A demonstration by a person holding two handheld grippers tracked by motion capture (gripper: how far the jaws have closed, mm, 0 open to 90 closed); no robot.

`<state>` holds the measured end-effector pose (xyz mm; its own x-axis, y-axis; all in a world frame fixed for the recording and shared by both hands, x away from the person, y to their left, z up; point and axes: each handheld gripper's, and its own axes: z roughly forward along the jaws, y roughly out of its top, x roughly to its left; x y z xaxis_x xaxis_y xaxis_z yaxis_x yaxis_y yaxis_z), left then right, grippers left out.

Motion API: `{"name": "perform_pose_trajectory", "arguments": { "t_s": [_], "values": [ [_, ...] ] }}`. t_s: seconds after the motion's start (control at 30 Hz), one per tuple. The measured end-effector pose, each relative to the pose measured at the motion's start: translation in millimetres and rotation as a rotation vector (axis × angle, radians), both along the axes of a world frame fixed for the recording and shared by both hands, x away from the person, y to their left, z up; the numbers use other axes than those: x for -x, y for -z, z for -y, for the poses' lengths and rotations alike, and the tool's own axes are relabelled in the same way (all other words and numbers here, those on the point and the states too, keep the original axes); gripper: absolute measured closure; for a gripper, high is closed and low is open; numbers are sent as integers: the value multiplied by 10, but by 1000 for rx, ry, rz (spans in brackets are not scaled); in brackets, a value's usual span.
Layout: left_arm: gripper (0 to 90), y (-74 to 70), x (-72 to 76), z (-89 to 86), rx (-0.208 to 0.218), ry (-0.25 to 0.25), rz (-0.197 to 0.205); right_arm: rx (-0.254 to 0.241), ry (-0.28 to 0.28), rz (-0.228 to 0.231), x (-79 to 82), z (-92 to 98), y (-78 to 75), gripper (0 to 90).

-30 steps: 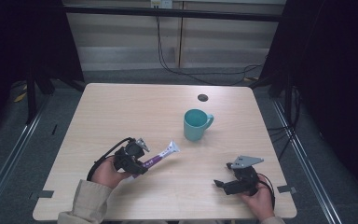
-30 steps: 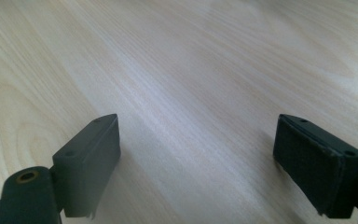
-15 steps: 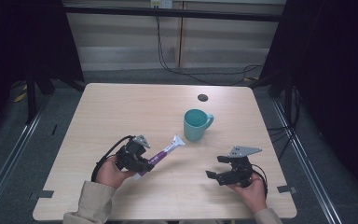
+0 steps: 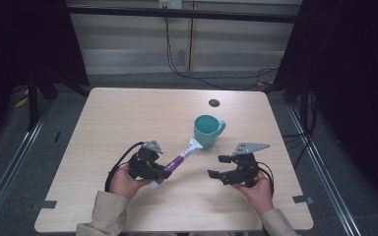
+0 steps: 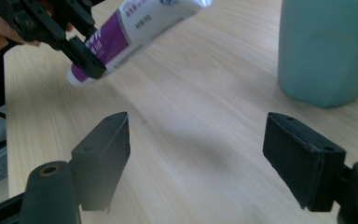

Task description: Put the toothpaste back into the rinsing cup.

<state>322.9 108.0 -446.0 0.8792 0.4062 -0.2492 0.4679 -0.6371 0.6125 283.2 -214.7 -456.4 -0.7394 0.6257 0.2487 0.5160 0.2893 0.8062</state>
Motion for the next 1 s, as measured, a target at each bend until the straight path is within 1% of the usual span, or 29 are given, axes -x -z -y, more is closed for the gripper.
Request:
{"name": "perform_pose_trajectory", "arguments": {
  "t_s": [0.07,0.1,0.13,0.2,0.23,0.27,0.37,0.4,0.43,0.47,0.53,0.57,0.6,0.67,0.77,0.8,0.83,0.87,0.9,0.97,1.0],
  "values": [
    [751,-1,-2,29,15,9,-10,-11,-6,1,-23,-26,-37,241],
    [751,1,4,50,27,4,-4,-17,-9,0,-34,-39,-57,245],
    [751,3,3,64,37,11,-8,-18,-9,2,-45,-52,-76,250],
    [751,6,3,100,61,10,-16,-40,-14,-2,-64,-74,-107,255],
    [752,2,9,119,63,7,-9,-49,-15,-4,-73,-83,-119,260],
    [752,4,9,137,77,10,-11,-52,-16,-4,-80,-92,-131,262],
    [751,-2,20,195,100,23,-8,-74,-14,-4,-100,-112,-173,290],
    [751,-4,27,213,108,23,-9,-74,-14,-4,-100,-112,-173,290],
    [751,-14,35,241,106,29,-7,-72,-12,-4,-103,-114,-182,295],
    [751,-18,47,271,114,30,-5,-66,-8,3,-111,-119,-195,298],
    [752,-26,49,298,126,42,-3,-76,-12,-1,-123,-125,-218,312],
    [751,-30,58,315,129,36,-4,-75,-11,-1,-129,-125,-228,317],
    [751,-30,53,324,132,43,-1,-82,-12,-1,-134,-126,-235,332],
    [751,-34,57,340,130,39,-1,-96,-12,-7,-141,-120,-241,347],
    [751,-30,57,354,145,40,-1,-123,-17,-15,-153,-107,-244,381],
    [751,-30,56,358,146,41,0,-123,-17,-15,-153,-107,-244,381],
    [751,-29,57,372,157,39,-11,-141,-19,-21,-162,-103,-252,401],
    [751,-29,57,372,157,39,-11,-141,-19,-21,-162,-103,-252,401],
    [751,-29,69,401,155,42,3,-155,-21,-19,-168,-107,-268,408],
    [751,-26,73,419,154,48,6,-161,-23,-19,-172,-112,-275,409],
    [751,-20,73,424,165,53,-2,-164,-24,-26,-178,-124,-287,413]
  ]
}}
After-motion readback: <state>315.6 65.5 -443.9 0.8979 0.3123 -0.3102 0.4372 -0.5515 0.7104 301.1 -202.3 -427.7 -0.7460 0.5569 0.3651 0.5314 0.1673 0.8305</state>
